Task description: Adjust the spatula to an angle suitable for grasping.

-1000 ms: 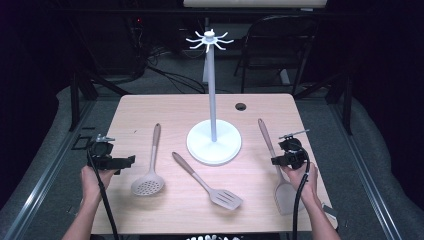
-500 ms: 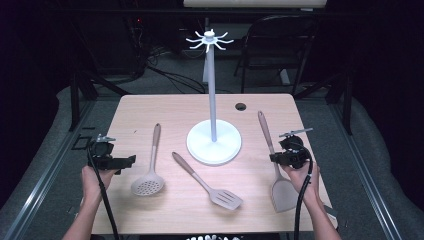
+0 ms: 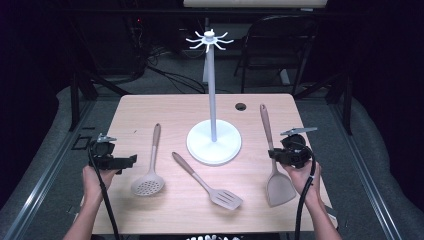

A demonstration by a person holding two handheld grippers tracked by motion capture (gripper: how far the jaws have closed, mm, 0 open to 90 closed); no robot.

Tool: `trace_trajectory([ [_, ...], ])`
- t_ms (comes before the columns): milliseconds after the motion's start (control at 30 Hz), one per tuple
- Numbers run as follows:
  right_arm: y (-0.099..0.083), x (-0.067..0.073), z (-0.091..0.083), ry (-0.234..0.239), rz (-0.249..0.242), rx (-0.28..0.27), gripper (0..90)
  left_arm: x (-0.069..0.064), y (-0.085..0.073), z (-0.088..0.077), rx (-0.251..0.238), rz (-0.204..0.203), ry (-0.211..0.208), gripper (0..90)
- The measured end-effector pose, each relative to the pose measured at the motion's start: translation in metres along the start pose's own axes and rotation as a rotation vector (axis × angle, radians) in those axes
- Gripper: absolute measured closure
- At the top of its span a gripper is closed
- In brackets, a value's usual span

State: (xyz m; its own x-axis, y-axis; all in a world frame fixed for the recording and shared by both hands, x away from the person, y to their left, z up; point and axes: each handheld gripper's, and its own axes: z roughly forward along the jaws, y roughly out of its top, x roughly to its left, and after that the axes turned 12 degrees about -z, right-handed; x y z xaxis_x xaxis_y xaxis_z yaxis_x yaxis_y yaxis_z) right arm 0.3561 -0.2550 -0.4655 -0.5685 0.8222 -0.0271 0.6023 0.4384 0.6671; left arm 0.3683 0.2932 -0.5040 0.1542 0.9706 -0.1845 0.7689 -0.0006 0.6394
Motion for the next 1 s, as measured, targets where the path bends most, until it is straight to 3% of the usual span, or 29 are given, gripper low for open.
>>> trace_trajectory([
  [567, 0.014, 0.020, -0.010, -0.011, -0.085, -0.085, 78.6, -0.009, 0.001, -0.004, -0.035, 0.018, -0.024, 0.4],
  [1000, 0.025, 0.034, -0.010, -0.002, -0.150, -0.114, 78.6, -0.016, 0.003, -0.007, -0.054, 0.027, -0.036, 0.4],
])
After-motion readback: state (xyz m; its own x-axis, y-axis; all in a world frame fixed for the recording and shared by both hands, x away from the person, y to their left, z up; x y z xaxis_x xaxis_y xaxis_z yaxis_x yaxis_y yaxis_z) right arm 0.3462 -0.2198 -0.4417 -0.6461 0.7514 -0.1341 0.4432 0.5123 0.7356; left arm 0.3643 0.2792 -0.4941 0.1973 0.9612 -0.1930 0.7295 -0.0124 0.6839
